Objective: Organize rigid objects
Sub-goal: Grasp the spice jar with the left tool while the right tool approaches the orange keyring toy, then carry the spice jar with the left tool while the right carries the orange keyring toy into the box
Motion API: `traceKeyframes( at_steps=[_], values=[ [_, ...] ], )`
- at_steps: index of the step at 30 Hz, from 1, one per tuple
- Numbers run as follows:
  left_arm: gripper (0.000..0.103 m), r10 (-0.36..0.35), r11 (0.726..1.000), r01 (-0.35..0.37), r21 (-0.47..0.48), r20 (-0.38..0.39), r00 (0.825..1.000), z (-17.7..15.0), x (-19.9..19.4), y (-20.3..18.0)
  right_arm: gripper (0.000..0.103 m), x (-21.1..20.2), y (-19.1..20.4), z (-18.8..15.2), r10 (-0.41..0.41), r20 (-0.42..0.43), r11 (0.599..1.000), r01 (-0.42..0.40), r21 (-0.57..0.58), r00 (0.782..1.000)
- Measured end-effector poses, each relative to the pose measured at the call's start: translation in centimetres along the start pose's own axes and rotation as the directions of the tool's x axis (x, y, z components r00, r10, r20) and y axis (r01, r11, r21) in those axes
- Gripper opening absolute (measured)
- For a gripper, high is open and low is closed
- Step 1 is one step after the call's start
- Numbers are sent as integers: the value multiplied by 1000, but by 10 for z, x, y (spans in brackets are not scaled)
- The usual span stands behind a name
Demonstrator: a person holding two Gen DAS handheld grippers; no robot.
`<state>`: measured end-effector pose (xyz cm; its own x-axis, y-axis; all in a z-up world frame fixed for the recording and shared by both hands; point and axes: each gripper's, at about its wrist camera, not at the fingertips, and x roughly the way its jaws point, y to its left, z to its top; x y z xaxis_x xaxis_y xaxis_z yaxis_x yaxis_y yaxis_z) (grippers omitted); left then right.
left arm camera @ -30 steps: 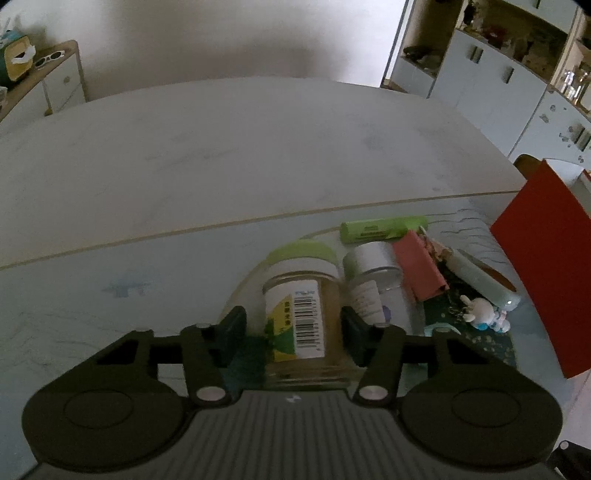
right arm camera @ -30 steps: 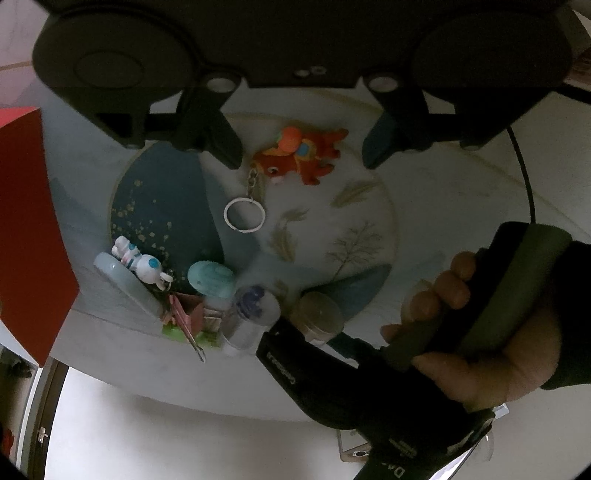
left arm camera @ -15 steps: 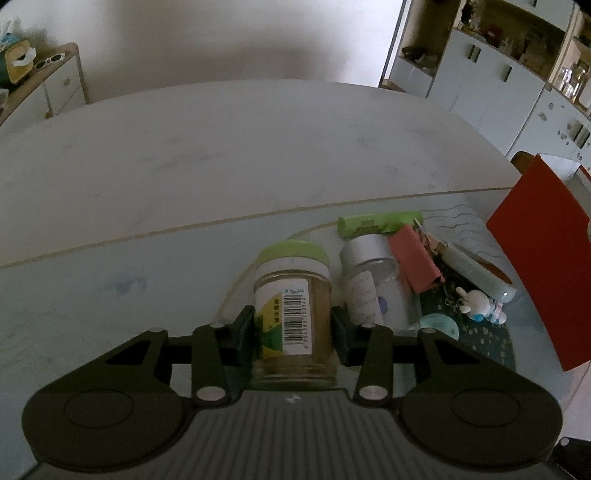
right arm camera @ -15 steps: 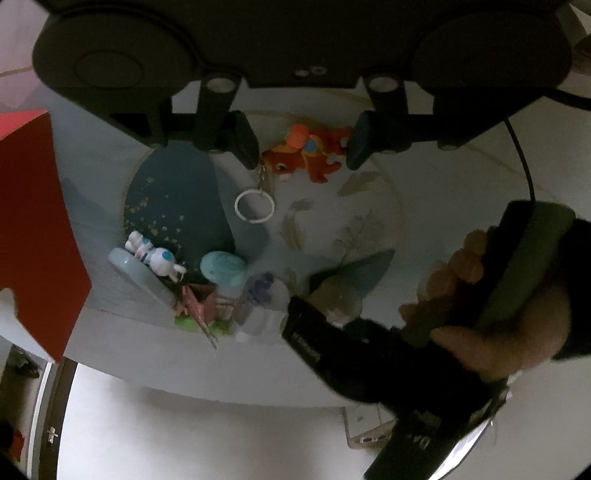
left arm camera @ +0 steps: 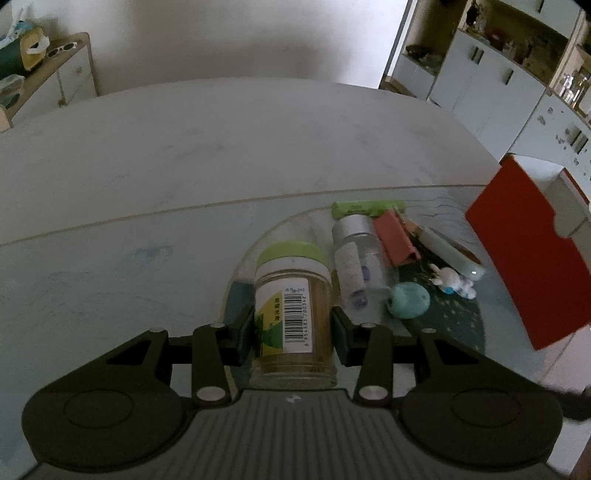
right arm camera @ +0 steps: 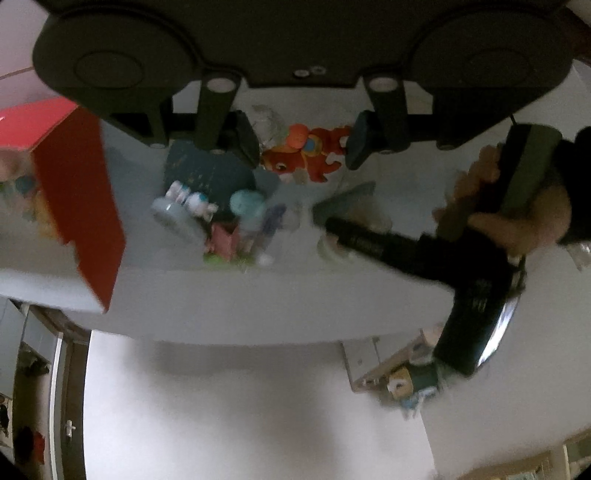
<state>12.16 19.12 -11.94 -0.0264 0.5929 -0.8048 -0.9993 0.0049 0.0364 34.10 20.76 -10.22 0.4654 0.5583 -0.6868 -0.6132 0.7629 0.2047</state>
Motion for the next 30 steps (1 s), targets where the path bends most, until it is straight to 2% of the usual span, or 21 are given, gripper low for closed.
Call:
traceKeyframes(
  at_steps=[7, 15, 20, 30],
  values=[
    [43, -28, 1000, 29, 13, -10, 1000, 3, -30, -17, 50, -40, -29, 21, -25, 60, 999, 22, 34, 998],
    [43, -50, 997, 49, 54, 24, 998, 17, -60, -59, 50, -70, -72, 36, -59, 132, 997, 51, 58, 989],
    [43, -62, 995, 60, 77, 32, 998, 28, -65, -92, 50, -84, -102, 43, -84, 147, 996, 80, 34, 986],
    [43, -82, 993, 80, 82, 24, 996, 37, -58, -165, 50, -99, -163, 49, -85, 157, 996, 81, 34, 984]
  ],
)
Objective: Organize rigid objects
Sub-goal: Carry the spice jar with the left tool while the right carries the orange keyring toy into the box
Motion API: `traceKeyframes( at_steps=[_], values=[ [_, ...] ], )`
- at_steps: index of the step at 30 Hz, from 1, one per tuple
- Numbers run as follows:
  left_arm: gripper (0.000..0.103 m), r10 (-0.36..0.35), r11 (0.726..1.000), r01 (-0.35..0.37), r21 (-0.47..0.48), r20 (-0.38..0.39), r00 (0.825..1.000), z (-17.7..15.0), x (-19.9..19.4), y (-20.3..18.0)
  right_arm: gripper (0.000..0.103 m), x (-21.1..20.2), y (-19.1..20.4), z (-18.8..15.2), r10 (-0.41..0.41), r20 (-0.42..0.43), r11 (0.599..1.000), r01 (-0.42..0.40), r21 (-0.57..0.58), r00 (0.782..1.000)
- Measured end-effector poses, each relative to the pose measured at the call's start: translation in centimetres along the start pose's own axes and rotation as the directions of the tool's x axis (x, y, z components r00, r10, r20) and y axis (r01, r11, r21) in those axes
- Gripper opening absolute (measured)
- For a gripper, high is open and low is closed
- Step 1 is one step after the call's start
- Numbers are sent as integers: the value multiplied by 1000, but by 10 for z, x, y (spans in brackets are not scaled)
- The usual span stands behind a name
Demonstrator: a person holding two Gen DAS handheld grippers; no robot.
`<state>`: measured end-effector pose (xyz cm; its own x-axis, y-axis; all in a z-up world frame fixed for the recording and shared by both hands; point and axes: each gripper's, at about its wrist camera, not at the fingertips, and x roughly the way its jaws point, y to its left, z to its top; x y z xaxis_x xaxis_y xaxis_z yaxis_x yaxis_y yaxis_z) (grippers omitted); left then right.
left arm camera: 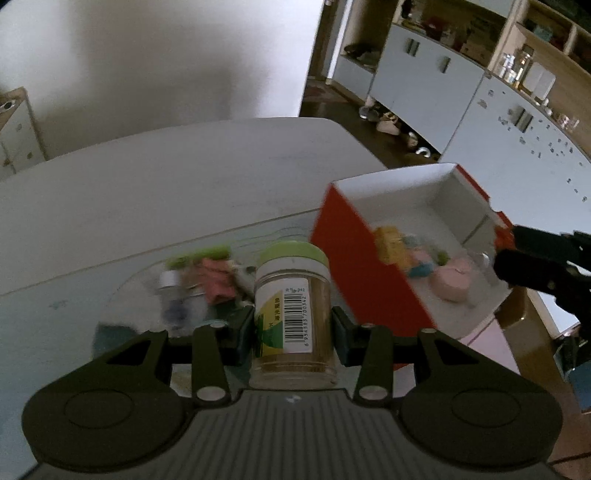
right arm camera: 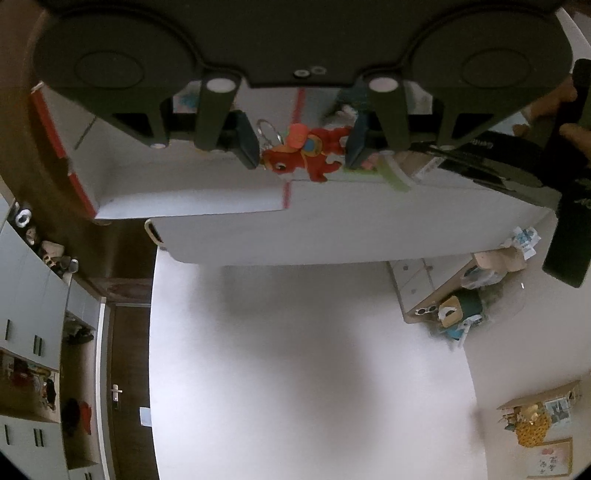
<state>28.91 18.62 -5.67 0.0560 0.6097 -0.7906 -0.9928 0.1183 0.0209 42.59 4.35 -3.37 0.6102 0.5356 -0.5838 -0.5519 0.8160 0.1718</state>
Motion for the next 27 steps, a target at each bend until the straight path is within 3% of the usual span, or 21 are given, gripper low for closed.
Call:
traceKeyframes(
  at_steps=[13, 27],
  values=[
    [43, -26, 998, 26, 56, 1, 1000, 32, 32, -108, 50, 7, -90, 11, -39, -26, 999, 39, 8, 999],
    [43, 44, 997, -36, 69, -120, 992, 44, 113, -172, 50, 49, -155, 4, -56, -101, 997, 60, 43, 993]
  ],
)
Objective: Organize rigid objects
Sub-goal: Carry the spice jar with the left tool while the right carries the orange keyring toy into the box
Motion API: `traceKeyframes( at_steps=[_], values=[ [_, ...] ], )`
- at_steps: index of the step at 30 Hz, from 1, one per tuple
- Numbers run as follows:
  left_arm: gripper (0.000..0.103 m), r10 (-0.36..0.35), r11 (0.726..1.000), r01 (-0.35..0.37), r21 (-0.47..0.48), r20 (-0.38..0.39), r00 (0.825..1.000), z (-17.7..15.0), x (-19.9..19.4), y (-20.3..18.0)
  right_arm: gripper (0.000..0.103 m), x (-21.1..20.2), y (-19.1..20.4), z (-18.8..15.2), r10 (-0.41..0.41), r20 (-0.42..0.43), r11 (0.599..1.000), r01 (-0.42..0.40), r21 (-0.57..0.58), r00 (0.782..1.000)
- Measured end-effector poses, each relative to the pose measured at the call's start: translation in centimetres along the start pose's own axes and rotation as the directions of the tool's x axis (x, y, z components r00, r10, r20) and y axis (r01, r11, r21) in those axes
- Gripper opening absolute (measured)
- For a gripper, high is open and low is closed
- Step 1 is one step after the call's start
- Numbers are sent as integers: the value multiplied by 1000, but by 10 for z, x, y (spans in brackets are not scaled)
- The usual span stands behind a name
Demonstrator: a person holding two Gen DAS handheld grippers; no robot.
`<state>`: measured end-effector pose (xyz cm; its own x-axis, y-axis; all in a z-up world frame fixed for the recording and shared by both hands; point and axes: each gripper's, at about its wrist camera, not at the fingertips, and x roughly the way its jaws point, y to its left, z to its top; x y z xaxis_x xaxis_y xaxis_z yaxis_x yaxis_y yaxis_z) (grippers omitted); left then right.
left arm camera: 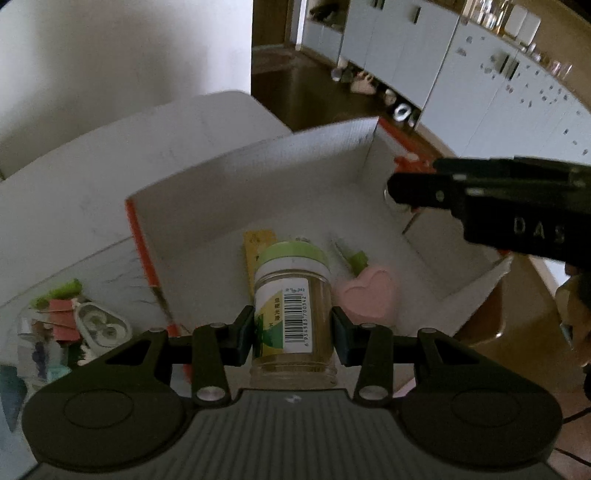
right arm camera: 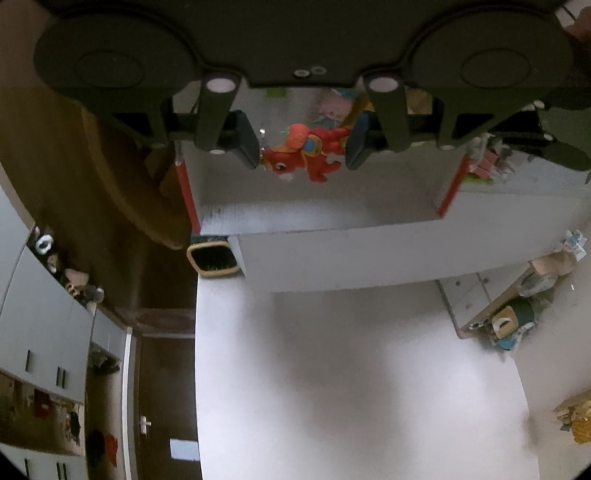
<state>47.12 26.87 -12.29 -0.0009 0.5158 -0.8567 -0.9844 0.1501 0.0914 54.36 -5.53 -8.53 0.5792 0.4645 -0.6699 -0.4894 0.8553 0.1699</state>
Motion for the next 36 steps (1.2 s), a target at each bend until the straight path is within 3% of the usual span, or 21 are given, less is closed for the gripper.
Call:
traceKeyframes(
  at_steps=[13, 26, 36],
  values=[
    [43, 20, 995, -32, -91, -131, 991, 8, 59, -6, 50, 55, -11, -3, -6, -133, 1000, 2, -29, 991],
    [43, 7, 987, -43, -157, -224, 974, 13, 85, -7, 50, 87, -13, -11, -21, -332, 999, 7, -44, 943],
    [43, 3, 984, -54, -169, -284, 959, 23, 95, -4, 52, 92, -9, -12, -28, -380, 998, 8, -55, 924]
  ],
)
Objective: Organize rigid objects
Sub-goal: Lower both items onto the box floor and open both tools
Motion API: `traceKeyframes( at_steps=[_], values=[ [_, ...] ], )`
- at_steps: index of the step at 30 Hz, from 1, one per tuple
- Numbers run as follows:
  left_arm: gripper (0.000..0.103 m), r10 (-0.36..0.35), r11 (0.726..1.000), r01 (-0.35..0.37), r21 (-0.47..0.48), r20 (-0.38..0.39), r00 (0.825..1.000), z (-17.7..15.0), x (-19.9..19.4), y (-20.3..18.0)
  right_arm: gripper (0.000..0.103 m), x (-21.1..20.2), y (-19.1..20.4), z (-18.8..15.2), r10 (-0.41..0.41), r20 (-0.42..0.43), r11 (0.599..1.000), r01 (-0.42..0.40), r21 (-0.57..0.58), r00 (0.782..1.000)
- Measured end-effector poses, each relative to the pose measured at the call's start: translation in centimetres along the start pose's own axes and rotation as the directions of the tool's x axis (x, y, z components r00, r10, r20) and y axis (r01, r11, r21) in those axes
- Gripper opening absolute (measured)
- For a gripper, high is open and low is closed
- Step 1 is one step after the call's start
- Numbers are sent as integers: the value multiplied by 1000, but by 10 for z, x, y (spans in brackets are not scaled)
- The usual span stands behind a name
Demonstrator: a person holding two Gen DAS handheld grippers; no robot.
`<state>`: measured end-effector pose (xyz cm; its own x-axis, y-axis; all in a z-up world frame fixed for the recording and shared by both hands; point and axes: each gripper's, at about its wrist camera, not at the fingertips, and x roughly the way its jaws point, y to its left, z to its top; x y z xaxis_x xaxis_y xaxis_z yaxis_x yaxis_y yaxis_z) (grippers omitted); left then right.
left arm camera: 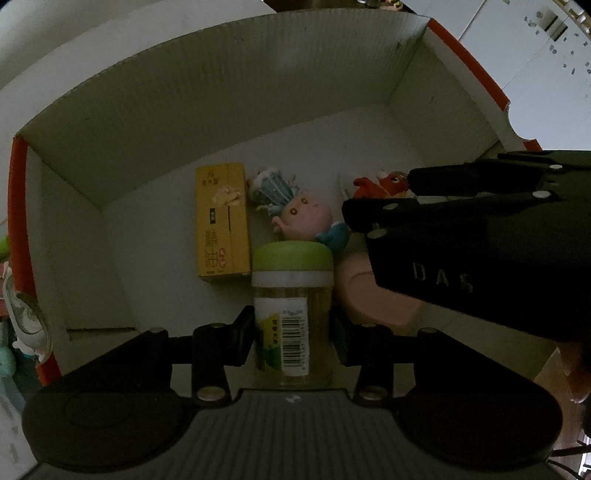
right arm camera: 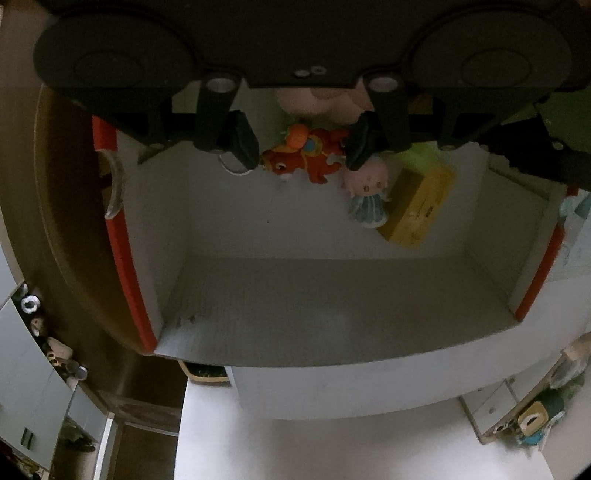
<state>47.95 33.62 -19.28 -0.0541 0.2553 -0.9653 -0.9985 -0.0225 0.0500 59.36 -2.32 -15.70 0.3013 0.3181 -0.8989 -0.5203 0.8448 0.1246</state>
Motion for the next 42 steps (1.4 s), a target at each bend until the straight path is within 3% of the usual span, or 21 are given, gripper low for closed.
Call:
traceKeyframes(
  at_steps=[7, 12, 17, 25, 36, 39, 42],
  values=[
    [43, 0, 1000, 0, 8, -15, 1000, 2, 0, 0, 53, 2, 0, 1, -1, -18, 1000, 1, -19, 1000],
    [46, -10, 1000, 10, 3, -11, 1000, 3, -3, 5, 62, -5, -1, 3, -1, 9, 1000, 1, -12, 1000],
    [55, -9, 1000, 8, 12, 33, 999, -10, -13, 5, 63, -14, 1, -3, 4, 35, 1000, -3, -16, 999],
    [55, -28, 999, 25, 26, 119, 993, -18, -35, 4, 66, -39, 4, -11, 19, 85, 1000, -18, -11, 996],
    [55, -49, 997, 30, 74, 267, 962, -28, -63, -9, 69, -82, 11, -18, 64, 178, 998, -68, 15, 982],
    [56, -47, 996, 22, 87, 307, 951, -35, -73, -7, 77, -95, 14, -22, 80, 208, 996, -85, 14, 975],
    [56, -65, 996, 41, 79, 335, 940, -43, -89, 1, 78, -107, 17, -26, 90, 236, 996, -94, 7, 968]
  ],
)
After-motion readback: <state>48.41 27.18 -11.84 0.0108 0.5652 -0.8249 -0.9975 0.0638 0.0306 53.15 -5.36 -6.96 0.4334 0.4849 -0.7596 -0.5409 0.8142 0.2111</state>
